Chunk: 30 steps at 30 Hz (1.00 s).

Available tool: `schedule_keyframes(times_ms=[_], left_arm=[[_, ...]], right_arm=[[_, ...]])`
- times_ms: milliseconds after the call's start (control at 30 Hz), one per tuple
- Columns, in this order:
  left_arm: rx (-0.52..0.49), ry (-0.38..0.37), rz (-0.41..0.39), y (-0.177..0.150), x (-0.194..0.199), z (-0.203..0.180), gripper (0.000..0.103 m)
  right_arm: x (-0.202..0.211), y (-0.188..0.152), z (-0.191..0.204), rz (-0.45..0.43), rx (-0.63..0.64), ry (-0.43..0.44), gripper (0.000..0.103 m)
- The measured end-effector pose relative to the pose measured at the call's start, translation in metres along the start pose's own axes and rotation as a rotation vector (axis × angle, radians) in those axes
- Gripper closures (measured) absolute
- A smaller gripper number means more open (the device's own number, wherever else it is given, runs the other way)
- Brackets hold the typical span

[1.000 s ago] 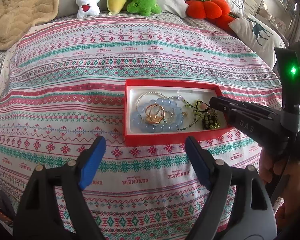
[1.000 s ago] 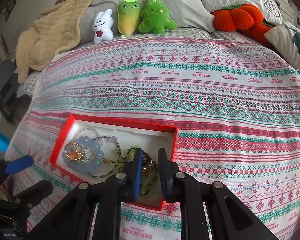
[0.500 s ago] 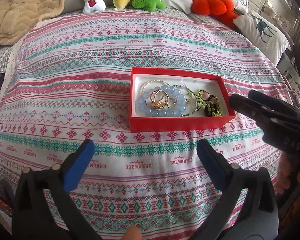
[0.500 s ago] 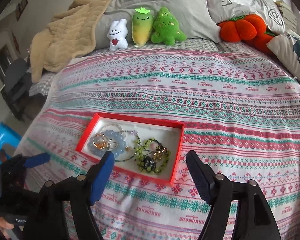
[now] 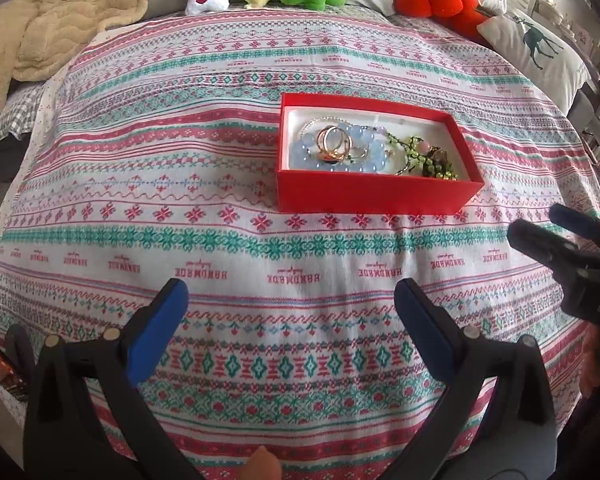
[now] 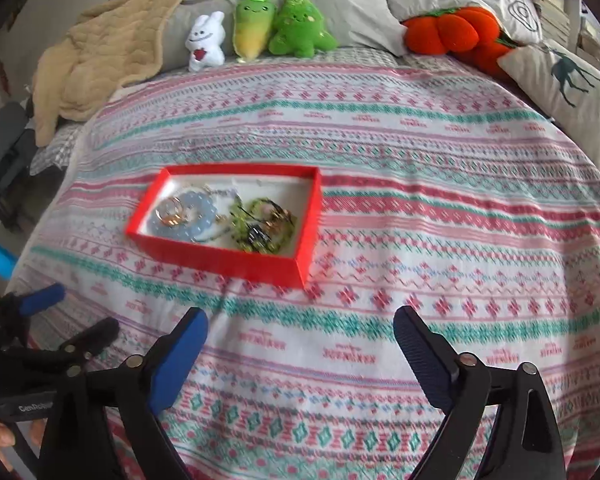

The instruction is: Organize jewelry

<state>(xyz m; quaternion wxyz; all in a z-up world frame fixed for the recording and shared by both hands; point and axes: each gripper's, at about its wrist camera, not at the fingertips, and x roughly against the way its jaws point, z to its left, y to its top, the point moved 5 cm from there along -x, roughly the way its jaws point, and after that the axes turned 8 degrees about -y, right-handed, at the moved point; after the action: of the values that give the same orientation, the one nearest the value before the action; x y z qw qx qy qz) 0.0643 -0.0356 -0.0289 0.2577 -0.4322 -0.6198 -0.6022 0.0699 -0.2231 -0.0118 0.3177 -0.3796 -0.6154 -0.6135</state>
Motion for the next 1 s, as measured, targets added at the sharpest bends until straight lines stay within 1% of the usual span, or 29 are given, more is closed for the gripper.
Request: schedule_keyframes(times_ms=[33, 100, 200, 367, 567, 1000], left_arm=[[0.005, 0.006, -0.007, -0.002, 0.002, 0.0, 0.001], [0.015, 0.015, -0.014, -0.006, 0.004, 0.0, 0.001], [0.021, 0.014, -0.013, -0.011, 0.007, -0.001, 0.001], [0.02, 0.006, -0.013, -0.015, 0.007, -0.006, 0.001], [0.028, 0.006, 0.005, -0.017, 0.002, -0.01, 0.001], [0.03, 0.005, 0.016, -0.019, 0.0, -0.01, 0.001]], right_arm=[[0.0, -0.004, -0.004, 0.012, -0.009, -0.026, 0.006], [0.001, -0.012, -0.009, 0.033, -0.022, -0.042, 0.006], [0.004, -0.021, -0.01, 0.044, -0.019, -0.047, 0.006], [0.006, -0.028, -0.001, 0.047, 0.022, -0.042, 0.006], [-0.005, -0.032, 0.003, 0.091, 0.018, -0.036, 0.006], [-0.006, -0.032, 0.009, 0.096, 0.023, -0.034, 0.006]])
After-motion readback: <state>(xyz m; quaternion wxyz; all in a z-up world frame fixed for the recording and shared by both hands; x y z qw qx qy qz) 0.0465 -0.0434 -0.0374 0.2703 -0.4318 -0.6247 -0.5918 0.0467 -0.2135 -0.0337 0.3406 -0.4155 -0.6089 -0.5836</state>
